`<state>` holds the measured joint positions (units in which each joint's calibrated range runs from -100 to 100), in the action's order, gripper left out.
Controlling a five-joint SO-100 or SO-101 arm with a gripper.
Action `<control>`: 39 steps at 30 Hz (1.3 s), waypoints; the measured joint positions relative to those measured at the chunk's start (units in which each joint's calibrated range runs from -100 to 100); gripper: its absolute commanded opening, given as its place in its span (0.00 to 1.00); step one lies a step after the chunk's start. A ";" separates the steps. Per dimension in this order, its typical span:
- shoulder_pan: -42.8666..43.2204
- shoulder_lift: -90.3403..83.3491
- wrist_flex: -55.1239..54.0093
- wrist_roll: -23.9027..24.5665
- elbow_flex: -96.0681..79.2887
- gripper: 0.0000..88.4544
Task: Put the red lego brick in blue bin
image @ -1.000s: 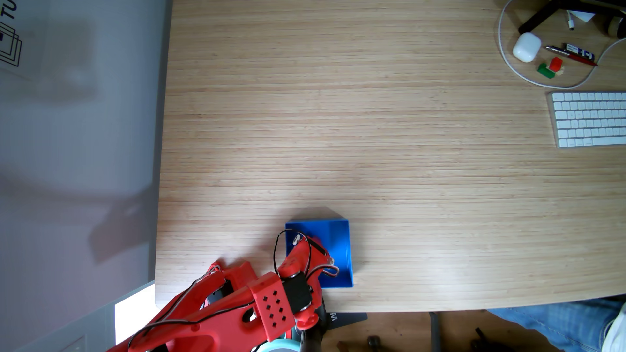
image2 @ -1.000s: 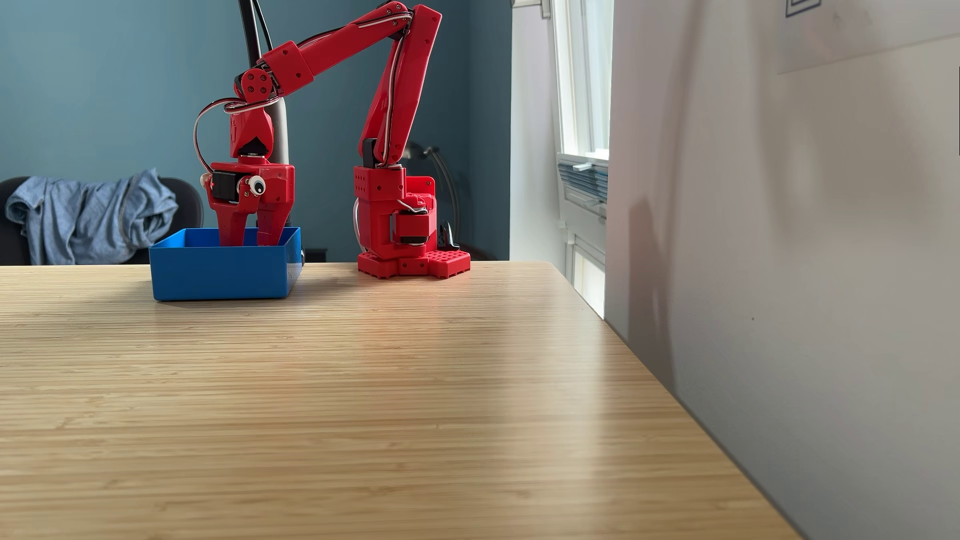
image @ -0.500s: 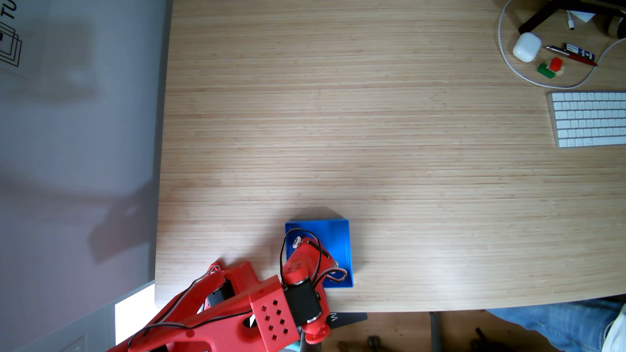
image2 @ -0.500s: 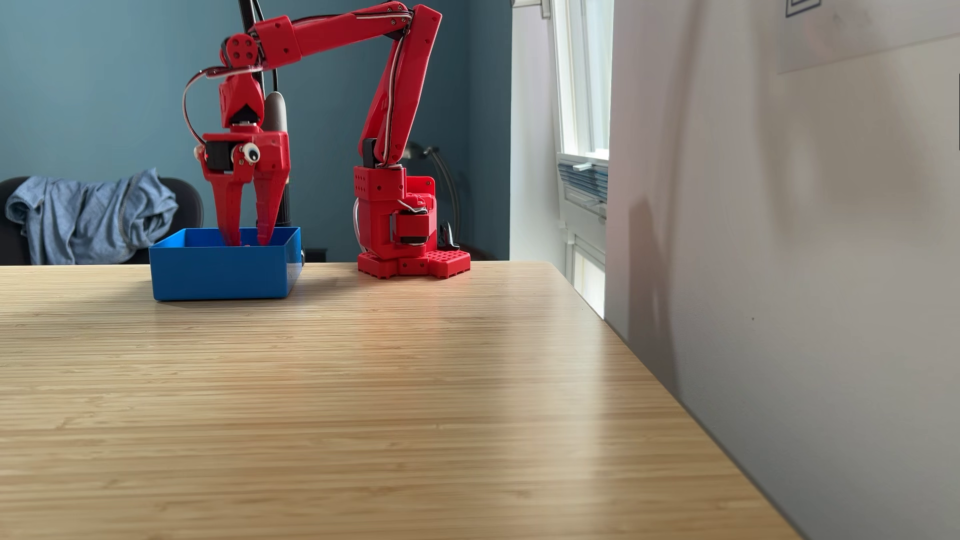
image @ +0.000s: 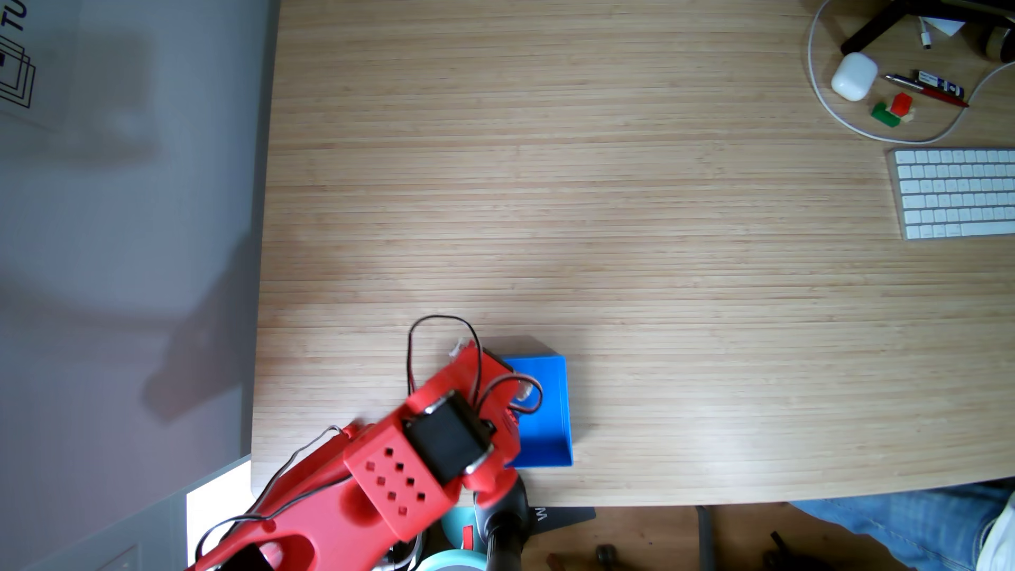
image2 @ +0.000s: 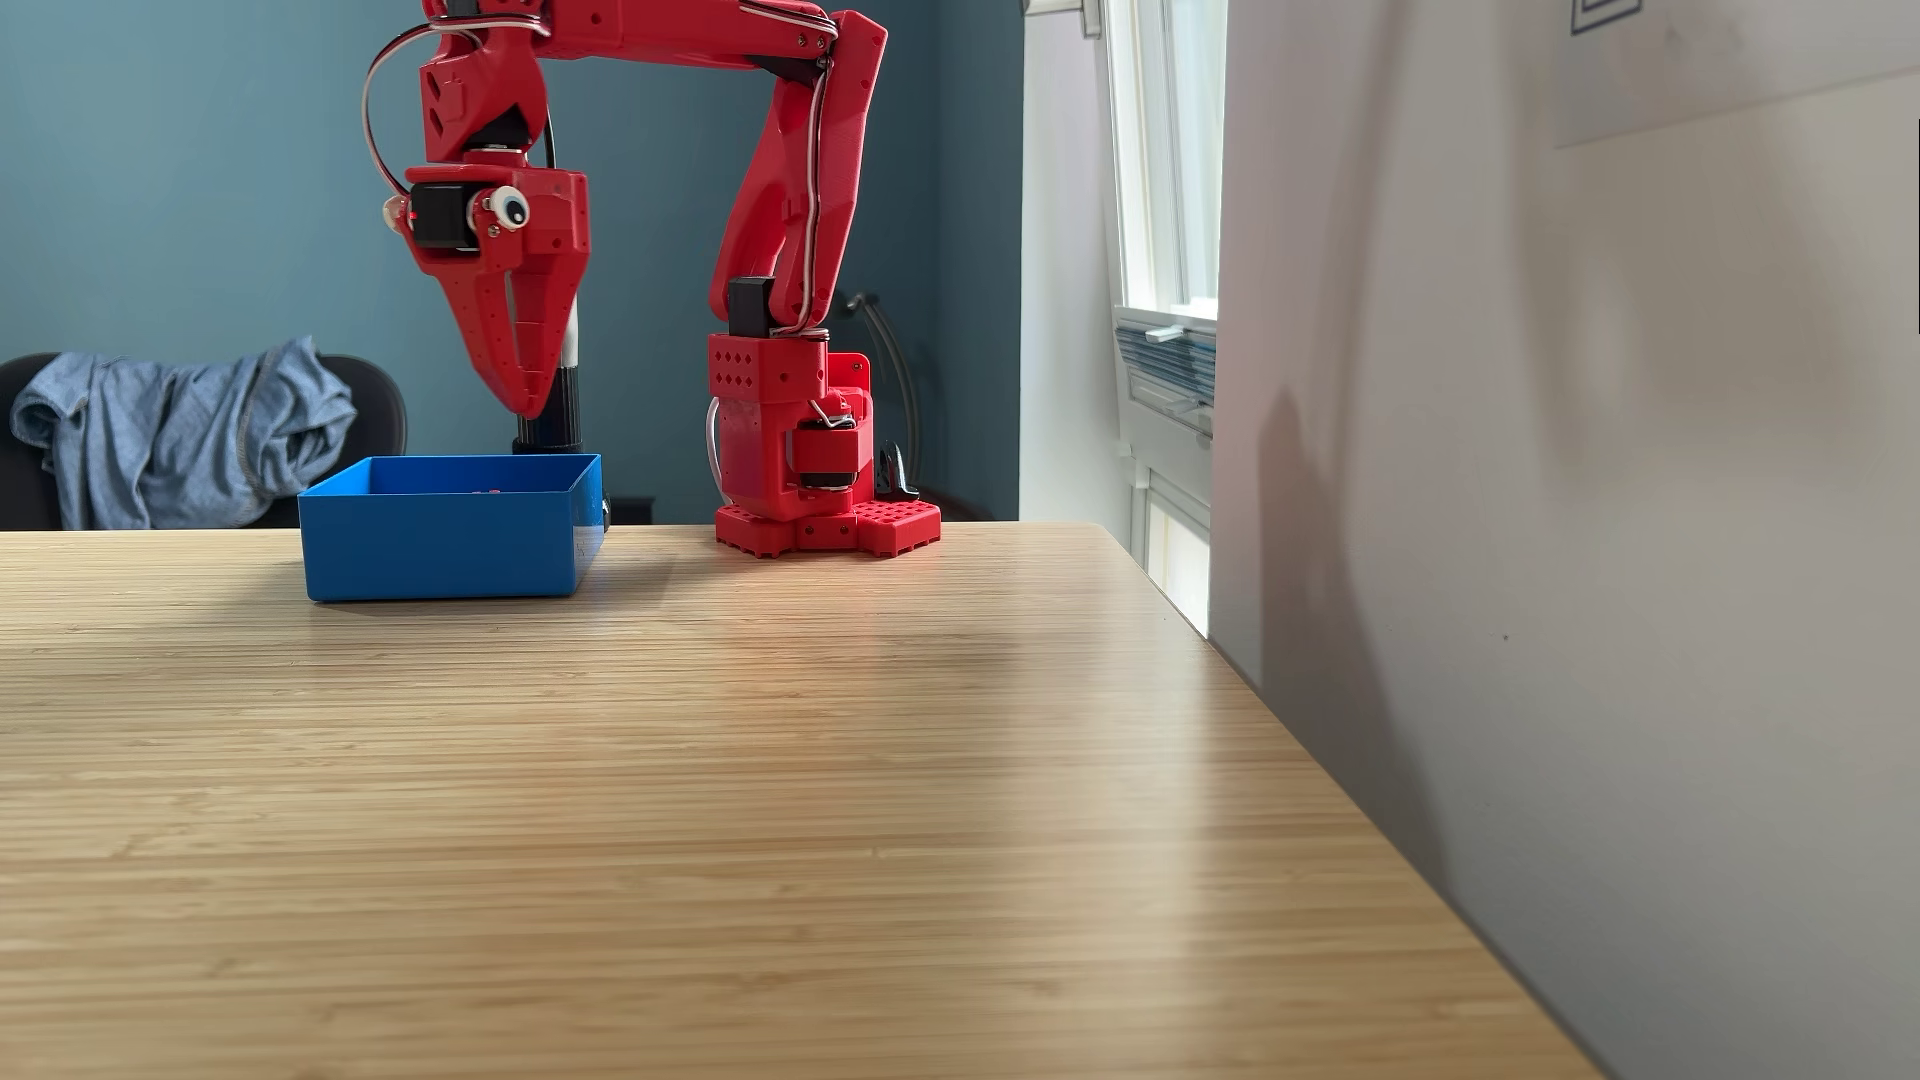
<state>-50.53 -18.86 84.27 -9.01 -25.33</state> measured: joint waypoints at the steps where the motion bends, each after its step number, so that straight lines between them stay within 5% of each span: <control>1: 2.11 0.00 0.00 1.03 0.00 0.00; 14: 29.31 0.00 -1.98 14.11 -2.45 0.00; 22: 39.92 -8.65 -10.19 16.75 -14.15 0.00; 39: 44.13 -19.24 -14.70 16.65 -23.49 0.00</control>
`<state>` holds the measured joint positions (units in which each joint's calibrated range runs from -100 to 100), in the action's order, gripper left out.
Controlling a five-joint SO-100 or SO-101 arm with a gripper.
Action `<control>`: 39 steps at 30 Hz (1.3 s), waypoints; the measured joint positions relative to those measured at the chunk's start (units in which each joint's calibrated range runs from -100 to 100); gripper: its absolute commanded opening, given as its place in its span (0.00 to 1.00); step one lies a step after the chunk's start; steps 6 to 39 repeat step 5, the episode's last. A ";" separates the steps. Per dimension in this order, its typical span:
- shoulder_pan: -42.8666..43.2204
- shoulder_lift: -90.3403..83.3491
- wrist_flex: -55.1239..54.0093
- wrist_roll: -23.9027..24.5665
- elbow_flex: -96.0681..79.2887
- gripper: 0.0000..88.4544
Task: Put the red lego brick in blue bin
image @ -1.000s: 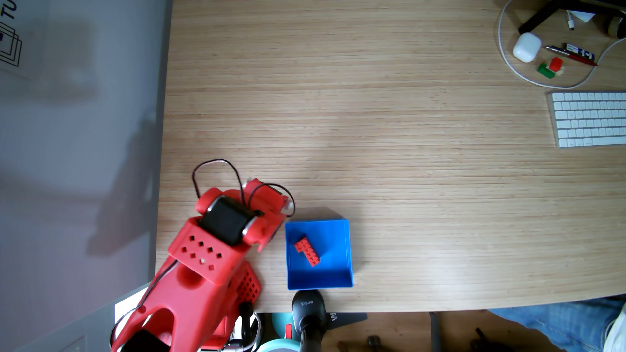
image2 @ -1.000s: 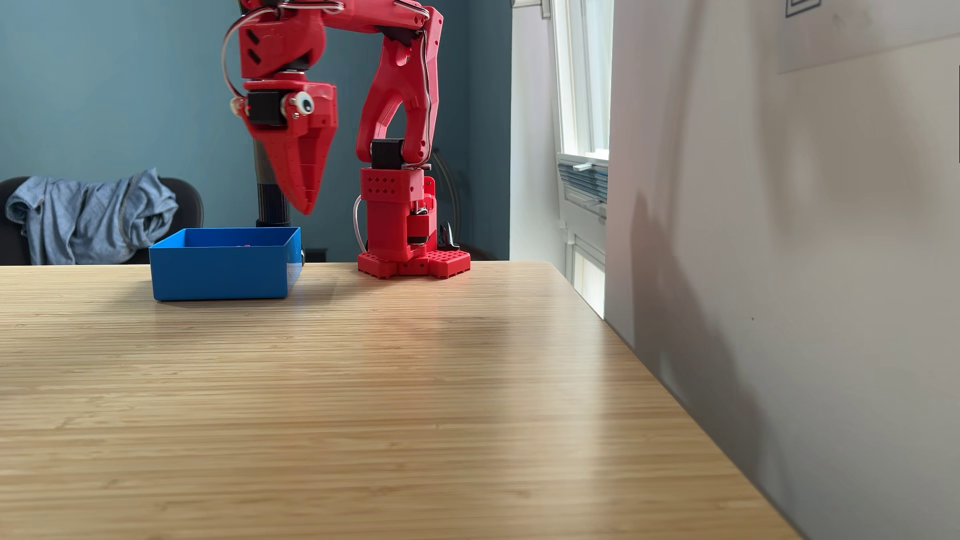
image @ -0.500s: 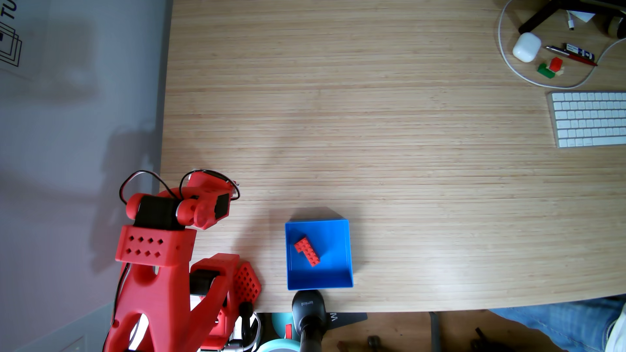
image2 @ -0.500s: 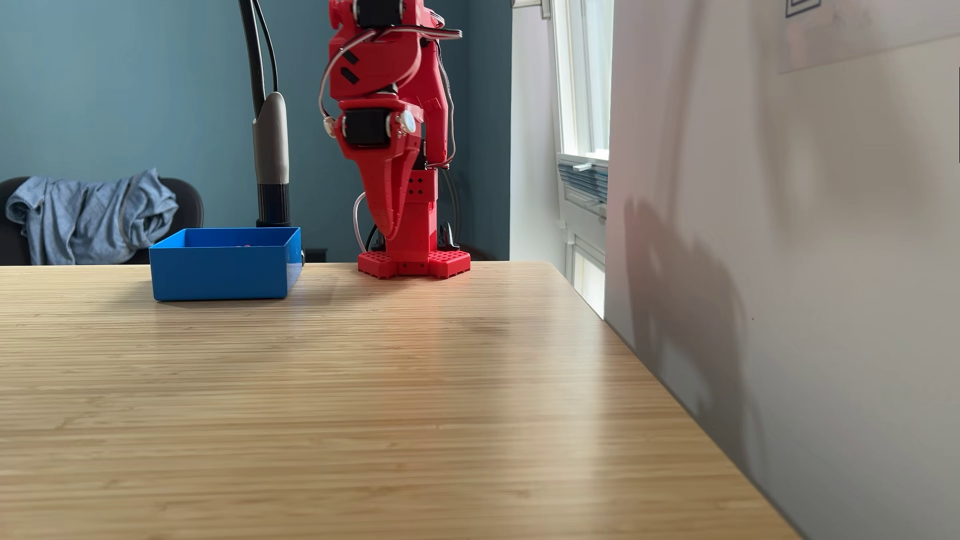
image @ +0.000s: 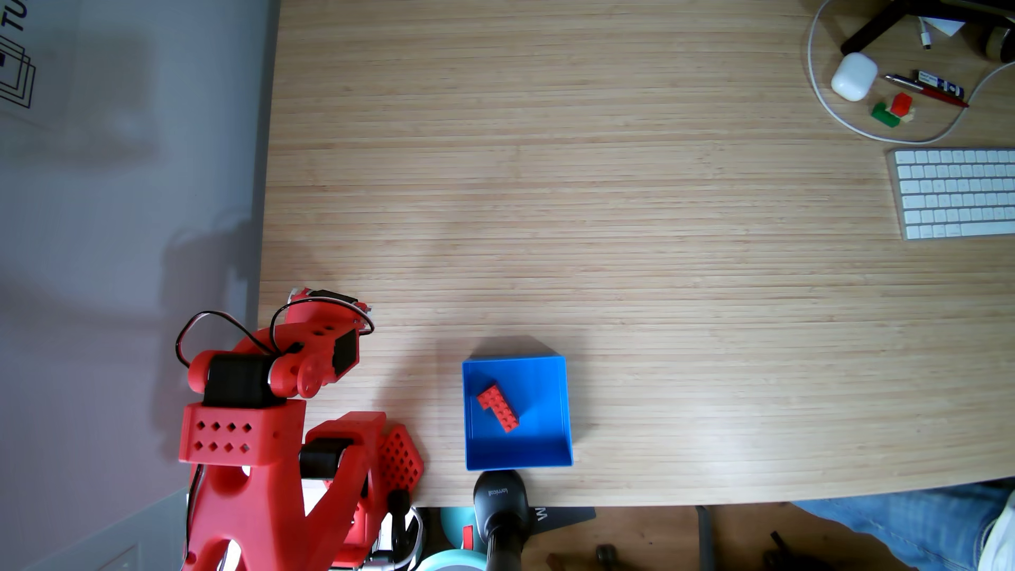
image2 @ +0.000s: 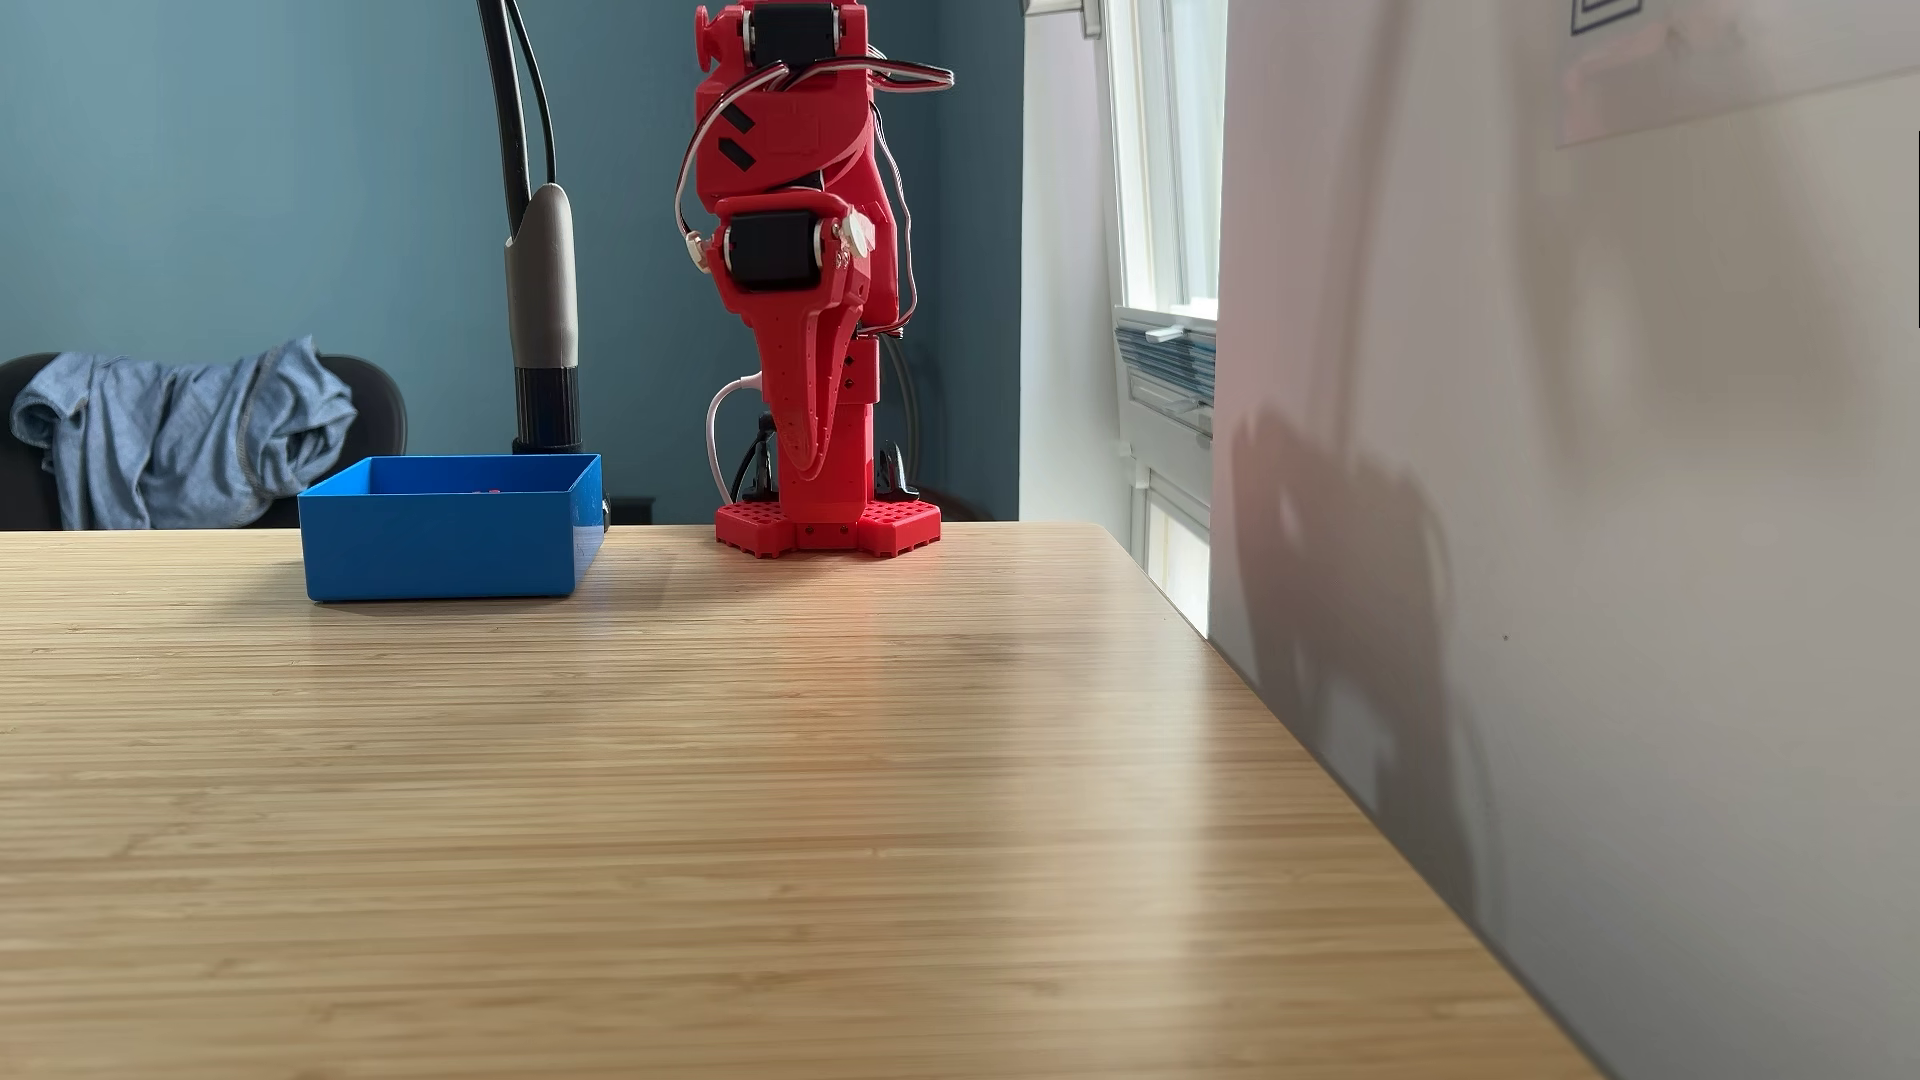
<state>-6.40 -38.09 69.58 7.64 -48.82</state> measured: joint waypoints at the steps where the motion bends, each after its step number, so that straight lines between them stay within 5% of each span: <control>1: 0.00 0.00 0.00 0.00 -0.26 0.00; 39: 0.00 0.00 0.00 0.00 -1.14 0.00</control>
